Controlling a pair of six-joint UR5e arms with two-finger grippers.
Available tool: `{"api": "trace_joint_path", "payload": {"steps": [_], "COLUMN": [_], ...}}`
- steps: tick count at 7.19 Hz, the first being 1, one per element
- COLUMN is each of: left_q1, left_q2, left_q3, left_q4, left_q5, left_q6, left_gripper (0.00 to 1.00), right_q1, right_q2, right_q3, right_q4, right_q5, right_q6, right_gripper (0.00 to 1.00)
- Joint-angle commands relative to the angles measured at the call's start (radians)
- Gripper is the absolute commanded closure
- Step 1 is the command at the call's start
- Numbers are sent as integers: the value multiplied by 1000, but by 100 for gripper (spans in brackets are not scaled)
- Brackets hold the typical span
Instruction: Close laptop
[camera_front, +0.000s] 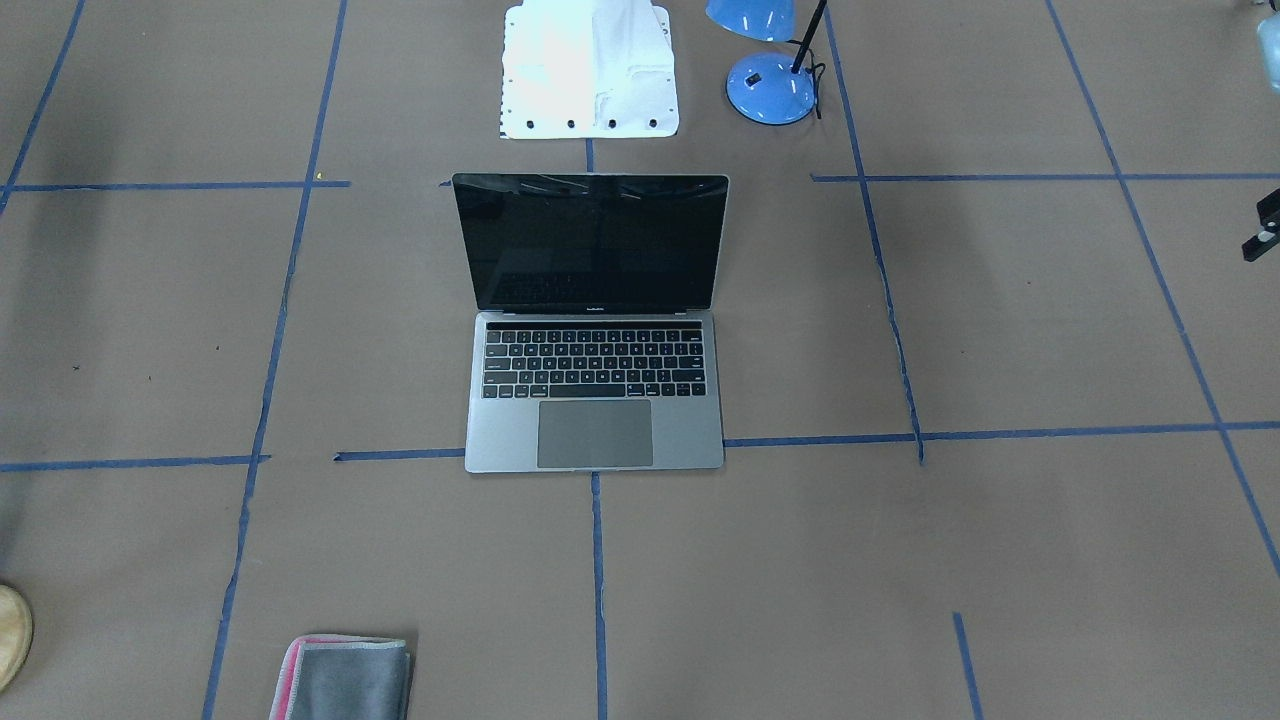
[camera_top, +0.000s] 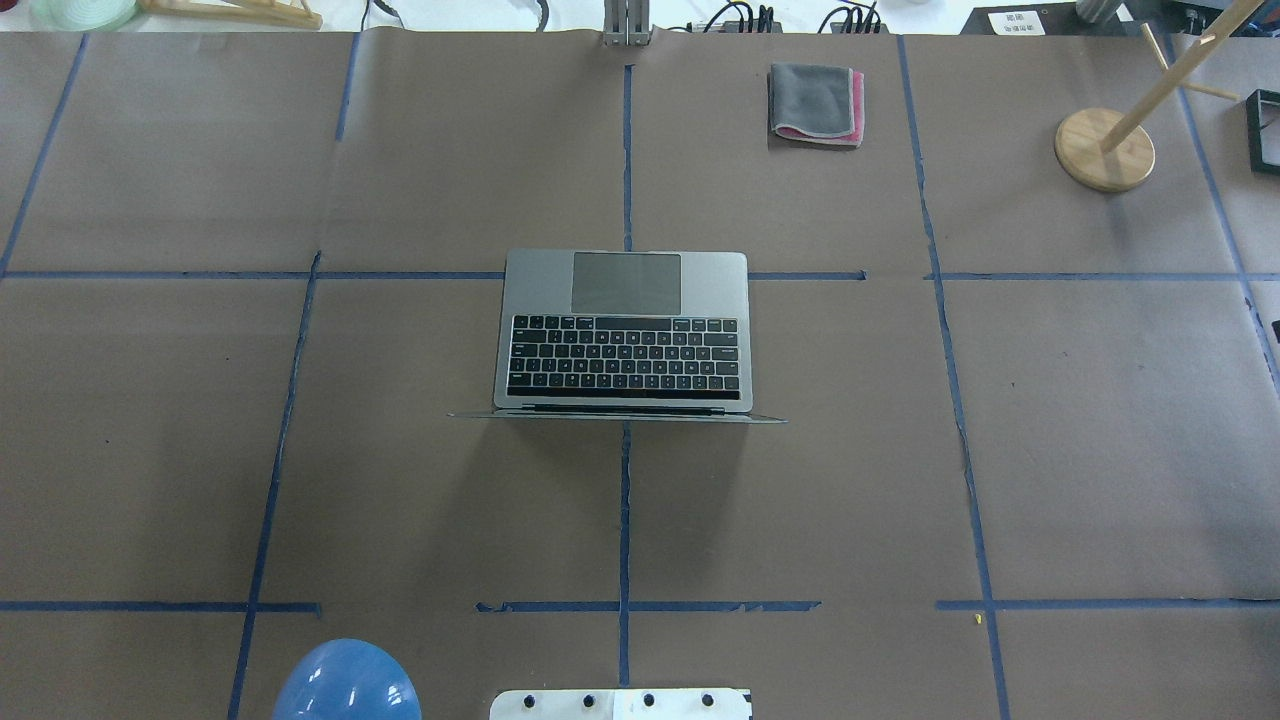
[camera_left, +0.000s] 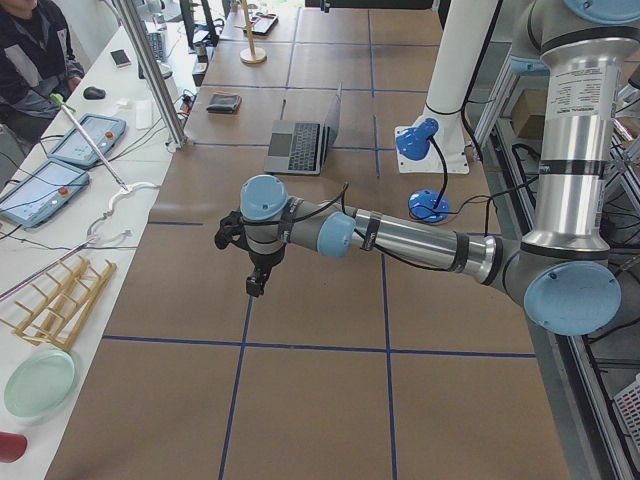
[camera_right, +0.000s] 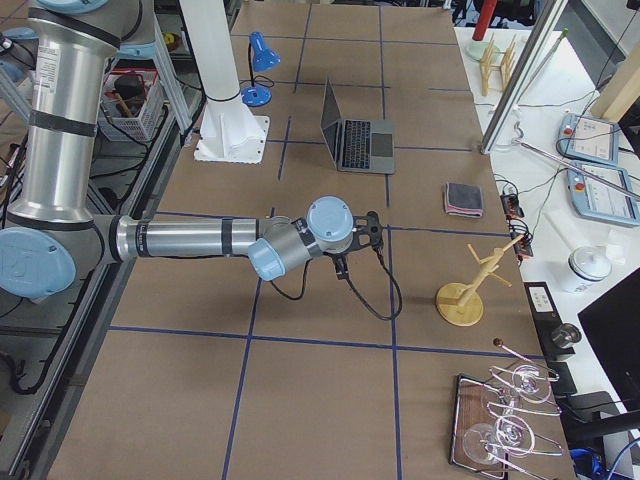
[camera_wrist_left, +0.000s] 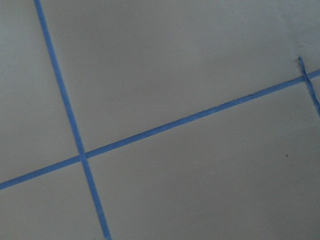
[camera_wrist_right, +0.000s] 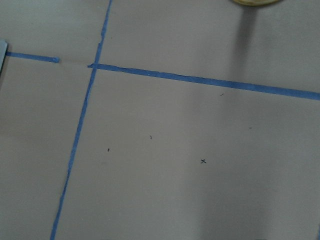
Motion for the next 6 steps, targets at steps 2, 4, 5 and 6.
{"api": "trace_joint_path", "payload": {"steps": [2,4,5,6], "left_q1": [188,318,390,481], "left_q2": [4,46,46,45], "left_q3": [-14,-14,-19,-20], "left_q4": [-228,-494,-604,-681], "left_q5": [-15,-4,44,119], "left_q6": [-335,-634,-789,-876], "left_gripper": [0,0,0,0], "right_q1": [-363,-497,-556,-622], "right_q2": [16,21,21,19], "right_q3": [2,51,95,135], "right_q4": [489,527,529,527], "right_q5": [-330,-434,-469,-529], "right_q6": [648,801,865,918], "right_gripper": [1,1,1,1]}}
